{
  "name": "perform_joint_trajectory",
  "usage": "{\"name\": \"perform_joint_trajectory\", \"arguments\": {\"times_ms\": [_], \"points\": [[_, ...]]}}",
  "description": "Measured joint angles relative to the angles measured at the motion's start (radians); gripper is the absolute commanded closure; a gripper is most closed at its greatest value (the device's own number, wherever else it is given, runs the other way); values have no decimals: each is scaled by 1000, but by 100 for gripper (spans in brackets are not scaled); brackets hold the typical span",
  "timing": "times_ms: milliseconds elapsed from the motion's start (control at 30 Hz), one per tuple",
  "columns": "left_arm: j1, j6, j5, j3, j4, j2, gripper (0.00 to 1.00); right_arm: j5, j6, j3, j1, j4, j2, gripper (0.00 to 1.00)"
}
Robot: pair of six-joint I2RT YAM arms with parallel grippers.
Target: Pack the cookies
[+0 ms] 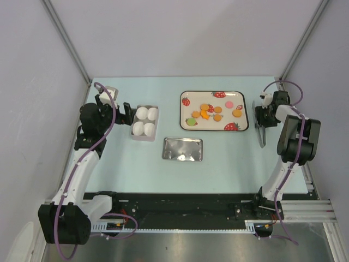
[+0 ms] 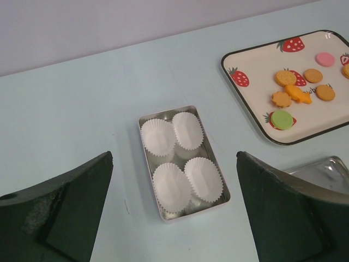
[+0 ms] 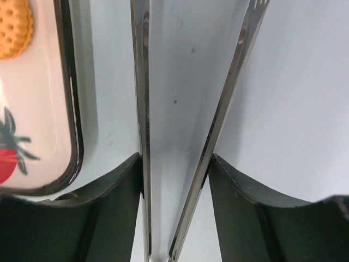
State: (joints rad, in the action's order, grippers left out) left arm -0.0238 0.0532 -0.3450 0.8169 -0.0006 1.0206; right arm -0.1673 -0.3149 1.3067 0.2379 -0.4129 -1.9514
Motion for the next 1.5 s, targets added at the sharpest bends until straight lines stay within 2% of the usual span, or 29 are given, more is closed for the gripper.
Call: {"name": "perform_joint_trajectory", "arguments": {"times_ms": [333,1000,1300,1500], "points": [[0,0,0,0,0,0,0,2,0,119,-1,-146,47,43],[0,0,0,-3,2,0,0,41,-8,224,-30,-286,143,41],[0,0,-2,-3,6,-1,0,71,-12,239,-80,-319,245,40],[0,0,-4,-3,6,-1,0,81,-7,242,-176,-337,291,40]]}}
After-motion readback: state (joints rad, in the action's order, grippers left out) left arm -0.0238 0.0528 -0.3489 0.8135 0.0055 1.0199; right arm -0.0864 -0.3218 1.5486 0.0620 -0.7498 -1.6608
